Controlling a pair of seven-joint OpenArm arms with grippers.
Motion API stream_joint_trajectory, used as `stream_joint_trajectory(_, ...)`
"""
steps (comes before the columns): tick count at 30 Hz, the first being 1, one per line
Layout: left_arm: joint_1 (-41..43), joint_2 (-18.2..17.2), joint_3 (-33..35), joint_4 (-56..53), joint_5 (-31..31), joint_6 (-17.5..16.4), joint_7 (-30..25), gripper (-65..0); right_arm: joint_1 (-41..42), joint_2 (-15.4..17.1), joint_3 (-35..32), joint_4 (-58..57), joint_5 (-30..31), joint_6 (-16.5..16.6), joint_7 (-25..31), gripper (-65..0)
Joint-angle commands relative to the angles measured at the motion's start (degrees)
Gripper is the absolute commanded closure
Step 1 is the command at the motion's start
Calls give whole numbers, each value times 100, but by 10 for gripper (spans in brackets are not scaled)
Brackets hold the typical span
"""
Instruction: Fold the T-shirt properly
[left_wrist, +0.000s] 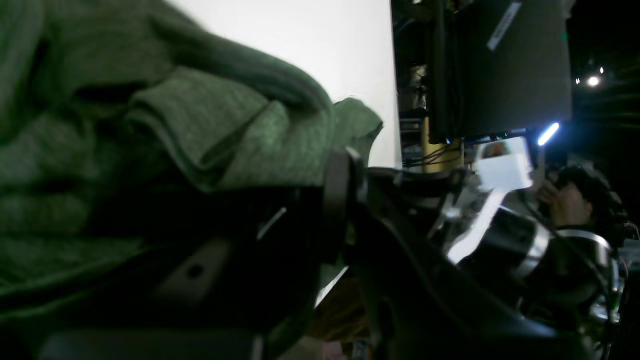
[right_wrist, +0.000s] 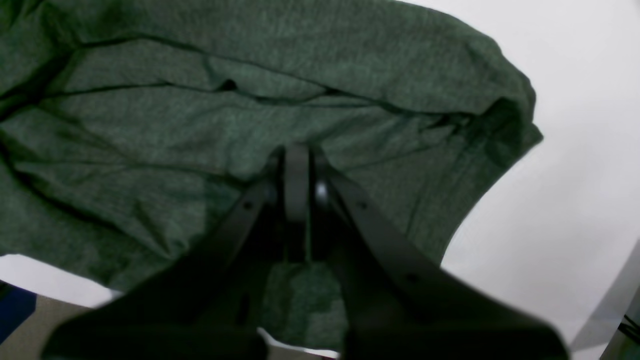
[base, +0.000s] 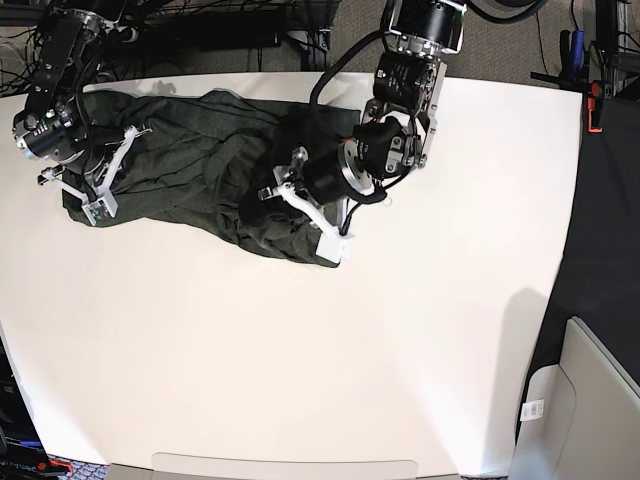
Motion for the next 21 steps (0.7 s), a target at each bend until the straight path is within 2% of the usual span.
stream_joint_trajectory(1,-32,41,25,22,-117,-65,-23,-41,47,70,31,79,32,10,55,0)
stream_joint_trajectory(5,-32,23,25,-101,-117,-56,-41,-100,38,70,31,79,32,10,55,0)
stream_joint_trajectory(9,-50,-12,34,-75,-117,-56,3,-191,64,70,31,79,32,10,55,0)
stream_joint_trajectory(13,-50,-258,34,-22,-161,-47,3,-256,64,70,31,79,32,10,55,0)
stream_joint_trajectory(21,91,-873,-520,417,-161,-30,-6,-250,38,114,40,88,32,10,55,0)
